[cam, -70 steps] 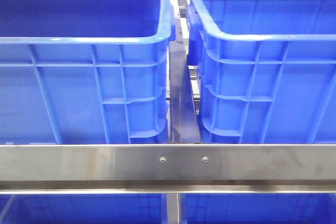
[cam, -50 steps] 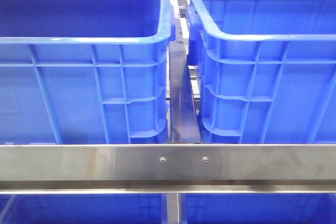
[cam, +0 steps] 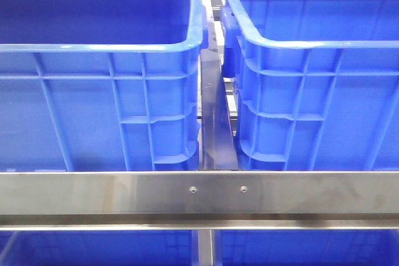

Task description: Pick red and yellow buttons and place in box

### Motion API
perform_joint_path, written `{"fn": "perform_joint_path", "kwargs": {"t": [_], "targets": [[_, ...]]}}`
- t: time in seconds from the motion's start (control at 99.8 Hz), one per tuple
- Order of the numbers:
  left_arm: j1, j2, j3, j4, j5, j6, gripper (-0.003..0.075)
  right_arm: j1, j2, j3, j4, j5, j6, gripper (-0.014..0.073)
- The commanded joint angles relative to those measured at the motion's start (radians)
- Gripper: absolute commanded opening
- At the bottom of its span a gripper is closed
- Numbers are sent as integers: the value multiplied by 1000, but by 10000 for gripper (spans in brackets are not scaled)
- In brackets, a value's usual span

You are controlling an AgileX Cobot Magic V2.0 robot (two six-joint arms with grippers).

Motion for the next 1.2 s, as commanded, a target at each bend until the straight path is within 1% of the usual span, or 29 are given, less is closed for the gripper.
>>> {"fn": "perform_joint_path", "kwargs": {"t": [0.0,0.15,0.251,0.471,0.682,0.782,0.922,1.193], "targets": [[-3,-23,-46,-40,-55,-3,93,-6,-25,-19,-3,-83,-5,-68],[-3,32,-197,-57,81,-3,93,-6,-25,-19,-3,-83,-5,-68],[-3,106,-318,-59,211,-3,93,-6,-25,-19,-3,-83,-5,-68],[-3,358,-603,-70,462,-3,93,-6,-25,-19,-3,-83,-5,-68],[-3,605,-843,-70,644,1,93,-6,-25,-19,-3,-83,-5,-68],[-3,701,-925,-70,687,5,93,-6,-25,-19,-3,-83,-5,-68],[-3,804,-986,-70,692,10,93,-6,-25,-19,-3,-83,-5,-68],[-3,894,-1009,-70,692,24,92,-6,-25,-19,-3,-83,-5,-68]]}}
